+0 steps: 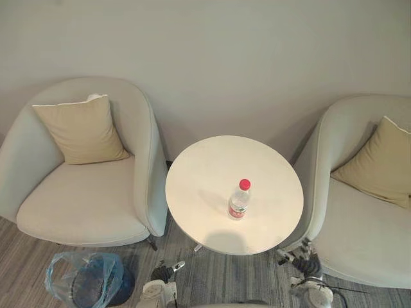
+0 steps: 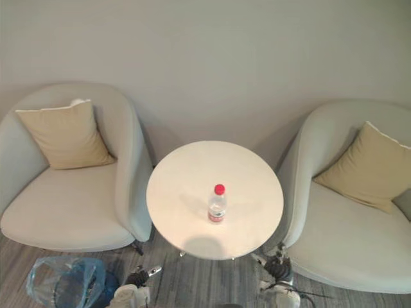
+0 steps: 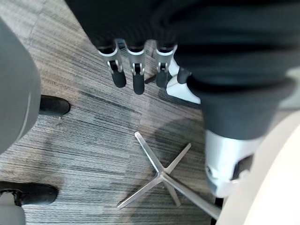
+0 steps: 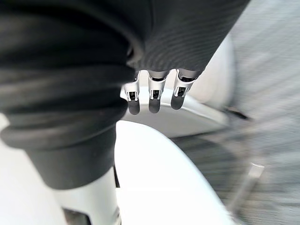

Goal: Gather rubbish on tea table into small bin, then transfer packed bag to large trash can.

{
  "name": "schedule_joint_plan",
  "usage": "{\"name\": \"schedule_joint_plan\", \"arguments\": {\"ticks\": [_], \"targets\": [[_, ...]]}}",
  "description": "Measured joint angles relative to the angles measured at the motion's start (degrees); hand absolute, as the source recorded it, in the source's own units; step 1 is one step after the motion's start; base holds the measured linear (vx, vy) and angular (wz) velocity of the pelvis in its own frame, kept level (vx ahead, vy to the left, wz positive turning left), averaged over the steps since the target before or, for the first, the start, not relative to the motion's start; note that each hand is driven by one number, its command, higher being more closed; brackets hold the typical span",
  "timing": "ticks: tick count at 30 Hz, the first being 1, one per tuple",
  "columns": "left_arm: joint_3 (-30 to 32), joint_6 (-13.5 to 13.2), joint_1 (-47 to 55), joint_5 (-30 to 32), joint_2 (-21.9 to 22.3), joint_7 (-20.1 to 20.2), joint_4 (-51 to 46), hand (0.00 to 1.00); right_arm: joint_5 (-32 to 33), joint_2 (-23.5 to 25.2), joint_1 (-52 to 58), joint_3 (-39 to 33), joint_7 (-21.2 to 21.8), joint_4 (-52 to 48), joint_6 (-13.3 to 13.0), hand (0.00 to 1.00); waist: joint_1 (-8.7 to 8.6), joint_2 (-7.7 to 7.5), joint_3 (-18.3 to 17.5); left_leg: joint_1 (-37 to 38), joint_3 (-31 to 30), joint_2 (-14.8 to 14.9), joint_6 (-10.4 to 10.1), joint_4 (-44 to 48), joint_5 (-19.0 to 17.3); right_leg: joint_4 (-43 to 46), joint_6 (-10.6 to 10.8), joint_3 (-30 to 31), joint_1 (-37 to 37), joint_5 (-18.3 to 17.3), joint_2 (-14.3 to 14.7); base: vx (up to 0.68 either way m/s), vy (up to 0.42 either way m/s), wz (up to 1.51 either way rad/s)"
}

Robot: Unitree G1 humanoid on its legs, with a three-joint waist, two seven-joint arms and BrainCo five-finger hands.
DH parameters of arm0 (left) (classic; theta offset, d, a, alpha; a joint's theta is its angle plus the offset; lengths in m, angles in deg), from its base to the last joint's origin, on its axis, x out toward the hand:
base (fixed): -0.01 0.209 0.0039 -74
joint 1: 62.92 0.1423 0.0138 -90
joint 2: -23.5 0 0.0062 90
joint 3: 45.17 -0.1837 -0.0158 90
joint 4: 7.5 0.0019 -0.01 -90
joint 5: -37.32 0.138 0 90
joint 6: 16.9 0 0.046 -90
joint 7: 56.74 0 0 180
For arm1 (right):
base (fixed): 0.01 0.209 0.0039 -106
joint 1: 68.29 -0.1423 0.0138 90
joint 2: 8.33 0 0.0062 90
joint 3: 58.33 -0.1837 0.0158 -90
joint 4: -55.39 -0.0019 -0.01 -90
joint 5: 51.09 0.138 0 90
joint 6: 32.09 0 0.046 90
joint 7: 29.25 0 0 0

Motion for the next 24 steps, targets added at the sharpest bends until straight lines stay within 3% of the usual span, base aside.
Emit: {"name": "schedule_joint_plan", "arguments": {"ticks": [8,24], "targets": [[-4.0,-0.3,0.9,1.3,-0.9,0.5,-0.3,0.00,-9.0,-0.2,-0.7,3.2,-0.5,-7.8,-1.7,0.00,-0.34,0.77,-0.8,-1.0,-2.8,-0.8,0.3,-0.1,0.2,-1.8,0.1,-2.2,0.8,0.1,-0.3,0.02,-0.002,0.14],[-7.4,-1.6,0.8,1.8,-2.2,0.8,0.1,0.00,-8.9,-3.0,-13.0,5.8,-2.7,3.4,-2.1,0.00,0.45,1.46,-0.5,-4.8,-9.8,-1.7,0.8,-0.3,2.5,-7.4,-0.3,-5.9,2.5,3.5,-0.1,-0.02,-0.005,0.16]]}}
